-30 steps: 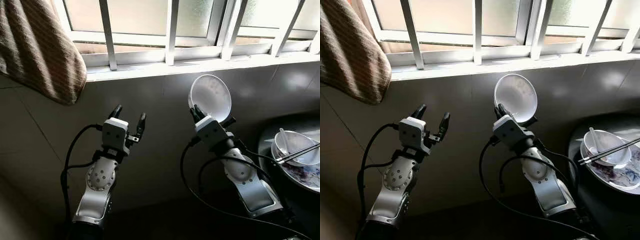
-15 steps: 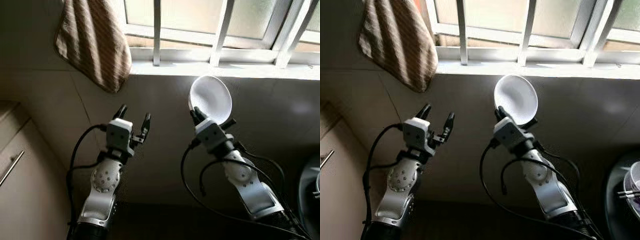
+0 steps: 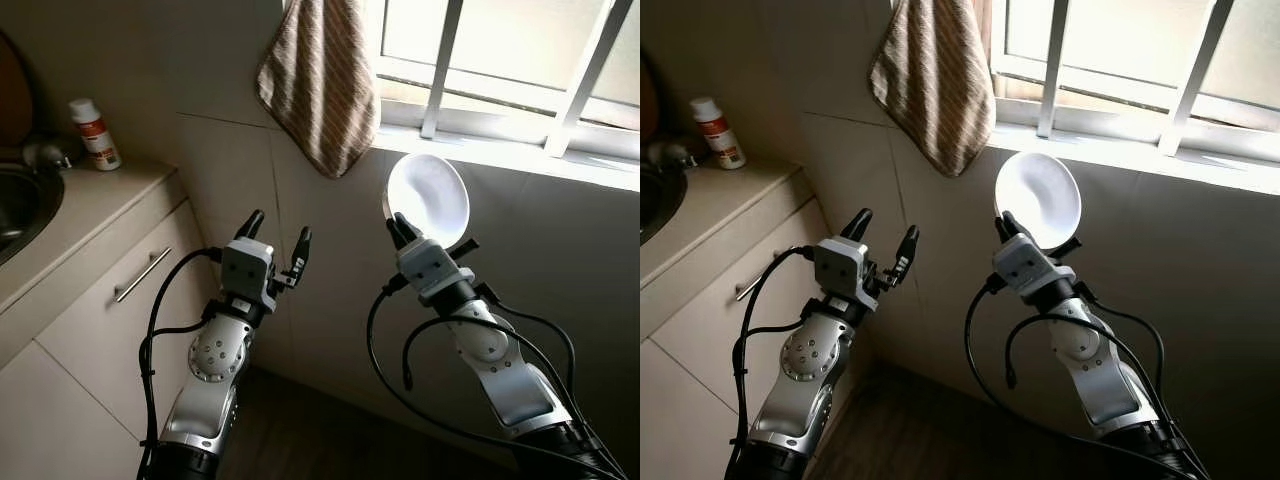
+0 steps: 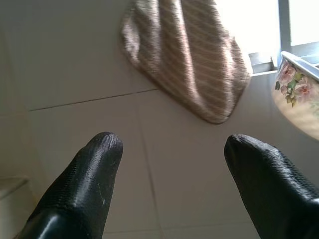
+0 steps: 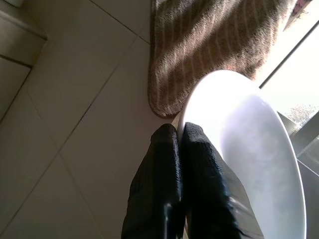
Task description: Kitchen organization
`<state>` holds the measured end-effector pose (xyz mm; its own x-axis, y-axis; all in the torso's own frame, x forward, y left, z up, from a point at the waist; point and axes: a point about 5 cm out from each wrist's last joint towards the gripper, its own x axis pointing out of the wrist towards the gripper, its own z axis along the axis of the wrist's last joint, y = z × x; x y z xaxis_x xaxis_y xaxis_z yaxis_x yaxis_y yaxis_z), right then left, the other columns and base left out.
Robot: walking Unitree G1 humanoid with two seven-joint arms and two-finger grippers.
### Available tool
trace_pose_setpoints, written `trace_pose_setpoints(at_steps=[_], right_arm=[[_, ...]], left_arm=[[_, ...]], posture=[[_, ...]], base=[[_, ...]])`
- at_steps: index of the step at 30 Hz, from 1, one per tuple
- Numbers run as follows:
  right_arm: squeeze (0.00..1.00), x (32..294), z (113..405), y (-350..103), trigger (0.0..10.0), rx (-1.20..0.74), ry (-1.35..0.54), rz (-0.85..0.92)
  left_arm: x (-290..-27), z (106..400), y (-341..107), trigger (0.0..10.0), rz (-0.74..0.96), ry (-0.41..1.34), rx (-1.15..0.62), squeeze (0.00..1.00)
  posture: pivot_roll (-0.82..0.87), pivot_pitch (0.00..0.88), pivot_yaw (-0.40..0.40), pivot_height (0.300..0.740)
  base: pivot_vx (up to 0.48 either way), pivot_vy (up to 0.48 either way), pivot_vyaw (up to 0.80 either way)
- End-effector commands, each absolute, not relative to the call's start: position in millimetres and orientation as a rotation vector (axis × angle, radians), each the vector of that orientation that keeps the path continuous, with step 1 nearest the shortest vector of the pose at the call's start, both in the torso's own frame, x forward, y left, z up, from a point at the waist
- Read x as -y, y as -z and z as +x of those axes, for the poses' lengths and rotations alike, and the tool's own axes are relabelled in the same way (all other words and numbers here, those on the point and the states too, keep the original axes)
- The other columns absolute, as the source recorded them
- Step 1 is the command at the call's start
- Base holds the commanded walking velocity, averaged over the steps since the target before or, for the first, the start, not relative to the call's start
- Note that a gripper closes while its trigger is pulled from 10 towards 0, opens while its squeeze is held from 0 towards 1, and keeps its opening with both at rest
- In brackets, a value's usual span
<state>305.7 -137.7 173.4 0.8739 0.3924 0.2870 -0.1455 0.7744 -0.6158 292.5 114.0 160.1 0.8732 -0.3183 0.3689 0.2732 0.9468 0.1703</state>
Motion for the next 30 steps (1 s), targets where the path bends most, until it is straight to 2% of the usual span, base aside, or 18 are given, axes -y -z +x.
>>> trace_pose_setpoints(at_steps=[1,18,23,30], right_arm=[[0.00,124,304,-180,0.0,0.475,-0.335,-0.617],[0.00,119,307,-185,0.0,0.507,-0.351,-0.608],[0.00,117,308,-188,0.0,0.524,-0.363,-0.610],[0.00,114,311,-193,0.0,0.548,-0.372,-0.615]], left_arm=[[-122,292,-160,10.0,0.128,0.294,0.397,0.00],[-123,292,-165,10.0,0.148,0.283,0.437,0.00],[-129,293,-173,10.0,0.165,0.226,0.484,0.00],[-131,293,-178,10.0,0.161,0.209,0.502,0.00]], posture=[[0.08,0.000,-0.027,0.740],[0.08,0.000,-0.027,0.740],[0.08,0.000,-0.028,0.740],[0.09,0.000,-0.032,0.740]], base=[[0.000,0.480,0.80],[0.000,0.027,0.80],[0.000,0.000,0.80],[0.356,0.000,0.80]])
